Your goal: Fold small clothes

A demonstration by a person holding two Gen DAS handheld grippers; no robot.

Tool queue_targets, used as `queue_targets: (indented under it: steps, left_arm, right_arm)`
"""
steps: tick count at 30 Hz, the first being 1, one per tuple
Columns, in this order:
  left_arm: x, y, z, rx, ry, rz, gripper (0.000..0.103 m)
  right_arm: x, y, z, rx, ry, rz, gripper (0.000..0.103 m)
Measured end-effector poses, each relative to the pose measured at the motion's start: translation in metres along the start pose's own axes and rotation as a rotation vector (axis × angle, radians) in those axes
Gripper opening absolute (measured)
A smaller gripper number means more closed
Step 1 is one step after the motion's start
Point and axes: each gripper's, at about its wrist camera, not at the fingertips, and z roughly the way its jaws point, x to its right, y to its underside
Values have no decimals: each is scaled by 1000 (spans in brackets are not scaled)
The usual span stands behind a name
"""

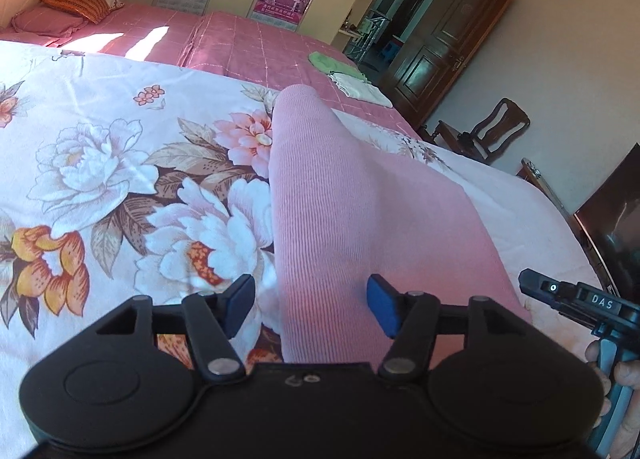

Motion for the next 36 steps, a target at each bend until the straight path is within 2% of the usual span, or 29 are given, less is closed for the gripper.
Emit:
queue_targets:
  steps: [2, 3, 5, 8, 14, 17, 18, 19, 20, 23, 25, 28, 30, 33, 36]
  left_arm:
    - [0, 6, 5, -9, -28, 9, 67]
    - [0, 7, 6, -4, -34, -8, 72]
    - [-2, 7, 5, -5, -47, -34, 75]
    - [2, 10, -5, 2, -49, -29, 71]
    - [7, 40, -21, -18, -60, 6, 71]
    - [6, 48, -23, -15, -68, 9, 72]
    - [6, 48, -23, -15, -67, 2, 72]
    - [6, 46, -23, -16, -68, -6, 71]
    - [7, 44, -25, -10, -60, -13, 70]
    - [9, 42, -29, 15, -30, -19, 73]
    - [9, 45, -23, -7, -36, -6, 74]
    - [16, 53, -18, -29, -87, 84, 74]
    - [26, 50, -26, -47, -114, 118, 68]
    - [28, 46, -44, 14, -89, 134, 72]
    - [25, 35, -44, 38, -79, 109, 72]
  right_arm:
    - [-2, 5, -7, 1, -40, -7, 28]
    - [-4, 7, -8, -5, -60, -15, 23]
    - [-10, 15, -14, -26, -92, -24, 23]
    - [-15, 25, -20, -32, -47, -55, 23]
    - [-18, 38, -26, -52, 5, -83, 23]
    - [-15, 40, -24, -76, -16, -64, 23]
    - [-16, 42, -22, -91, -22, -77, 21]
    - [-18, 44, -19, -105, -28, -97, 10]
    - [-21, 46, -17, -100, -9, -119, 3]
    - [-20, 39, -29, -25, 10, -101, 3]
    - [-14, 34, -32, -13, 20, -70, 3]
    - [-3, 45, -10, -130, 51, -41, 3]
    - [-3, 48, -14, -109, 52, -39, 3]
    - [-17, 41, -40, -16, 78, -56, 4]
    - [-36, 35, -48, 26, 53, -128, 4]
